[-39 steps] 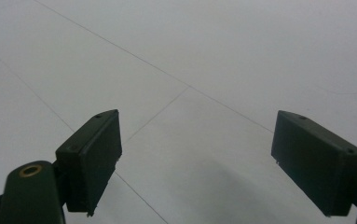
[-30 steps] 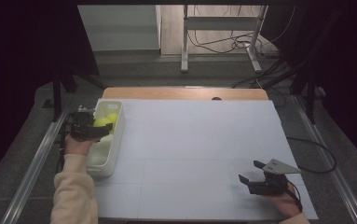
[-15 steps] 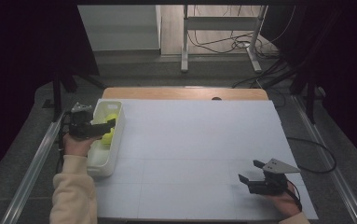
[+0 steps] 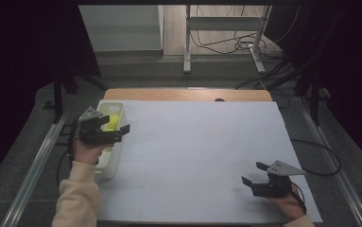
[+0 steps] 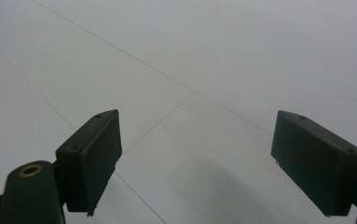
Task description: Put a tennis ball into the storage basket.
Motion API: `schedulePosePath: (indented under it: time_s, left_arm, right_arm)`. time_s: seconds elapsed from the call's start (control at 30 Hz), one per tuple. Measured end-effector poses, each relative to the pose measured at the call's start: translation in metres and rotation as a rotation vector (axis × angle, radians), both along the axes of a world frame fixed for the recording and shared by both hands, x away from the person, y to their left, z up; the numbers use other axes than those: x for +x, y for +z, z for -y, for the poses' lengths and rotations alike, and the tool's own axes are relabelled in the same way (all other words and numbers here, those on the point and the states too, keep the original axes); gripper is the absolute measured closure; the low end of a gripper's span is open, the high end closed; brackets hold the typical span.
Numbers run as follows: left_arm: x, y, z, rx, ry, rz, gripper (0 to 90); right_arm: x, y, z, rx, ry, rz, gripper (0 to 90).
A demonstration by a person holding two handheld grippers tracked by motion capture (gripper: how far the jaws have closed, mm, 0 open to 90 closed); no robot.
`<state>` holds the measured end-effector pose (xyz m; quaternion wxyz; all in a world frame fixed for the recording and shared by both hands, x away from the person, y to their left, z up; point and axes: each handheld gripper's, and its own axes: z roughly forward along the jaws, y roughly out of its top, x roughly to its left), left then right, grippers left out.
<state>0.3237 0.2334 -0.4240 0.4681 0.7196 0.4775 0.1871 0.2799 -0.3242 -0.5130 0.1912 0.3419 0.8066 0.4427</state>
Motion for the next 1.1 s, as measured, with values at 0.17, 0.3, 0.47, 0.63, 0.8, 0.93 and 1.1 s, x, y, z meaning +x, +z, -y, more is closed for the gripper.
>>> schedulePosePath:
  time_s: [0.17,0.3,0.47,0.63,0.8,0.93,1.1]
  left_arm:
    - [-0.01,0.0,0.013,-0.023,-0.064,0.022,7.8]
    - [-0.022,-0.004,0.026,-0.014,-0.129,0.05,7.9]
    - [-0.028,-0.006,0.035,-0.028,-0.168,0.059,8.3]
    - [-0.032,-0.012,0.042,-0.027,-0.183,0.052,8.4]
    - [-0.038,-0.02,0.047,-0.039,-0.204,0.035,9.2]
    - [-0.043,-0.024,0.052,-0.036,-0.218,0.024,9.5]
    - [-0.056,-0.032,0.063,-0.032,-0.243,0.009,9.7]
  right_arm:
    - [-0.001,0.0,0.001,0.002,-0.002,-0.001,16.7]
    - [-0.002,0.0,-0.001,-0.01,-0.002,-0.001,16.6]
    - [-0.004,0.0,-0.001,-0.015,0.002,0.0,16.6]
    - [-0.007,0.001,0.0,-0.012,0.001,0.006,16.6]
    - [-0.008,0.001,0.001,-0.005,-0.008,0.005,16.6]
    - [-0.01,0.003,-0.002,0.0,-0.006,0.007,16.6]
    - [-0.013,0.004,-0.002,0.012,-0.004,0.007,16.6]
